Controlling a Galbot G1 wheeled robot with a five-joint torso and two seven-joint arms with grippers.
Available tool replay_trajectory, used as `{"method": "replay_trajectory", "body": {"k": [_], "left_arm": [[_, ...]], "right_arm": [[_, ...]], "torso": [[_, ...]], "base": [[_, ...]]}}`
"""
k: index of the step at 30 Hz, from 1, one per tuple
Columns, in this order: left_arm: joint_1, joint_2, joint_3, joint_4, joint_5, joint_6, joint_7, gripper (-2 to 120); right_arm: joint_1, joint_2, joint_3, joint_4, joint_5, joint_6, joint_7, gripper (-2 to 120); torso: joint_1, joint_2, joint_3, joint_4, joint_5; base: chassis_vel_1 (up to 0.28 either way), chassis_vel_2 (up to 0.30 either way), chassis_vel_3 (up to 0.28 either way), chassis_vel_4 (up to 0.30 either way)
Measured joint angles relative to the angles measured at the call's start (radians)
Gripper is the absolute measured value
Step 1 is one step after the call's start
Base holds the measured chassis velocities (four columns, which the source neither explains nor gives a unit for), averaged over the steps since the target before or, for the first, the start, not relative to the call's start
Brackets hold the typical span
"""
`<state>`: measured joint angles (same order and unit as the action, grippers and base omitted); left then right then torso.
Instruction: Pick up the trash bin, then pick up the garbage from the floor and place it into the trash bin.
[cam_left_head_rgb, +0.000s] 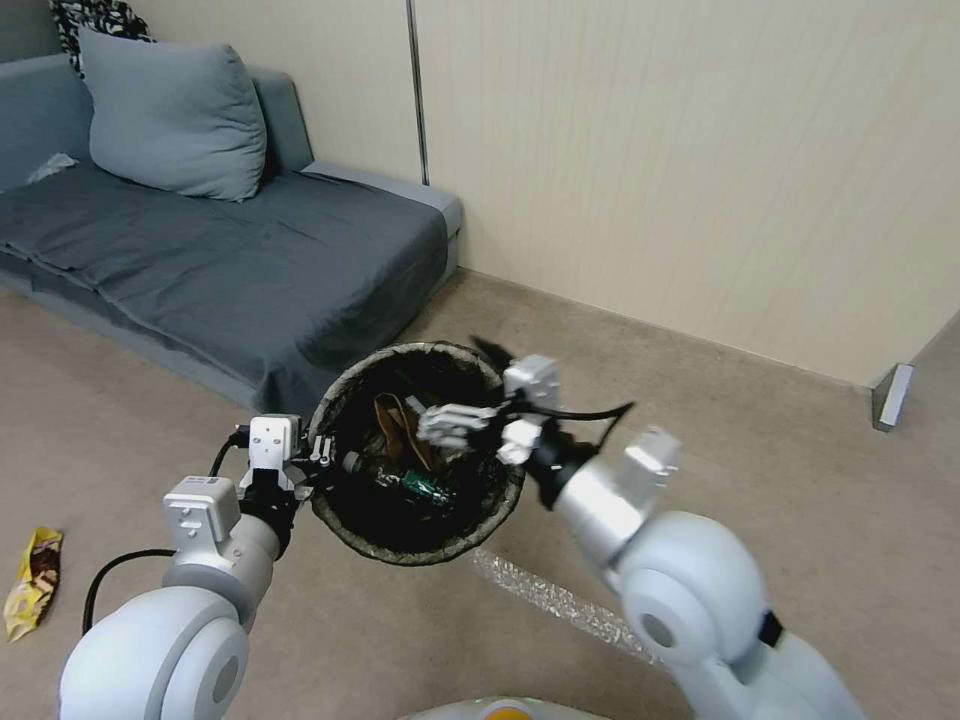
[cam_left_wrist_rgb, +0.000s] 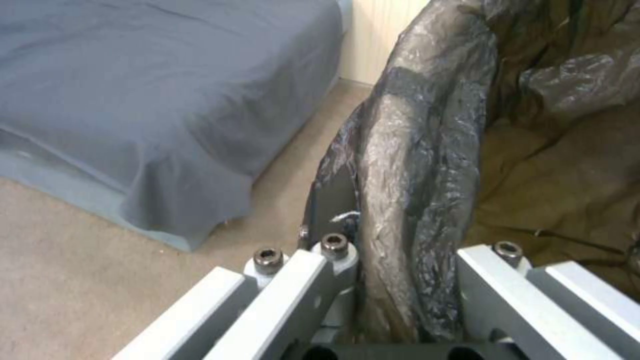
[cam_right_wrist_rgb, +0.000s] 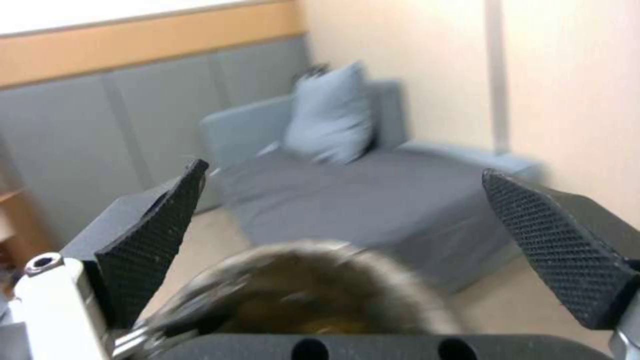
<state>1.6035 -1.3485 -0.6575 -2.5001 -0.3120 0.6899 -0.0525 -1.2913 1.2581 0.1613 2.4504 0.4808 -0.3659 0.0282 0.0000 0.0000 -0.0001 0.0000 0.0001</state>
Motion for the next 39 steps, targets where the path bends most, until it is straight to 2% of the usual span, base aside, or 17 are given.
{"method": "replay_trajectory", "body": {"k": [4,5,8,9,13,14,16,18,22,26,31,39], "left_arm": [[-0.004,0.001,-0.018,0.000,0.010,-0.005,0.012,1],[-0.004,0.001,-0.018,0.000,0.010,-0.005,0.012,1],[-0.006,0.009,-0.028,0.000,0.015,-0.007,0.019,1],[-0.006,0.009,-0.028,0.000,0.015,-0.007,0.019,1],[0.007,0.011,-0.032,0.000,0.057,-0.020,0.034,1],[0.007,0.011,-0.032,0.000,0.057,-0.020,0.034,1],[0.016,0.006,-0.032,0.000,0.085,-0.026,0.039,1],[0.020,0.004,-0.032,0.000,0.090,-0.026,0.040,1],[0.041,-0.007,-0.039,0.000,0.105,-0.025,0.042,1],[0.053,-0.008,-0.040,0.000,0.106,-0.020,0.042,1],[0.057,-0.007,-0.042,0.000,0.116,-0.016,0.047,1],[0.069,-0.014,-0.042,0.000,0.128,-0.015,0.053,1]], "right_arm": [[-0.106,0.005,0.163,0.053,-0.101,0.084,0.008,100],[-0.106,0.005,0.163,0.053,-0.101,0.084,0.008,100],[-0.165,0.028,0.298,0.040,-0.192,0.184,-0.036,100],[-0.165,0.028,0.298,0.040,-0.192,0.184,-0.036,100],[-0.268,0.080,0.420,-0.071,-0.338,0.375,-0.053,100],[-0.268,0.080,0.420,-0.071,-0.338,0.375,-0.053,100],[-0.340,0.105,0.455,-0.121,-0.372,0.468,-0.056,100],[-0.365,0.110,0.464,-0.138,-0.375,0.497,-0.056,100],[-0.458,0.109,0.492,-0.213,-0.383,0.616,-0.041,100],[-0.511,0.110,0.504,-0.255,-0.384,0.679,-0.032,100],[-0.546,0.110,0.501,-0.283,-0.382,0.728,-0.020,100],[-0.555,0.103,0.512,-0.291,-0.364,0.743,-0.008,100]], "torso": [[0.000,0.000,0.000,-0.0001,0.0001],[0.000,0.000,0.000,-0.0001,0.0001],[0.000,0.000,0.000,0.0001,-0.0002],[0.000,0.000,0.000,0.0001,-0.0002],[0.000,0.000,0.000,0.0001,0.0001],[0.000,0.000,0.000,0.0001,0.0001],[0.000,0.000,0.000,0.0000,0.0001],[0.000,0.000,0.000,-0.0001,0.0001],[0.000,0.000,0.000,0.0002,-0.0001],[0.000,0.000,0.000,-0.0001,-0.0001],[0.000,0.000,0.000,0.0000,-0.0001],[0.000,0.000,0.000,0.0001,-0.0001]], "base": [[0.000,0.000,0.000,0.000],[0.000,0.000,0.000,0.000],[0.000,0.000,0.000,0.000],[0.000,0.000,0.000,0.000],[0.000,0.000,0.000,0.000],[0.000,0.000,0.000,0.000],[0.000,0.000,0.000,0.000],[0.000,0.000,0.000,0.000],[0.000,0.000,0.000,0.000],[0.000,0.000,0.000,0.000],[0.000,0.000,0.000,0.000],[0.000,0.000,0.000,0.000]]}}
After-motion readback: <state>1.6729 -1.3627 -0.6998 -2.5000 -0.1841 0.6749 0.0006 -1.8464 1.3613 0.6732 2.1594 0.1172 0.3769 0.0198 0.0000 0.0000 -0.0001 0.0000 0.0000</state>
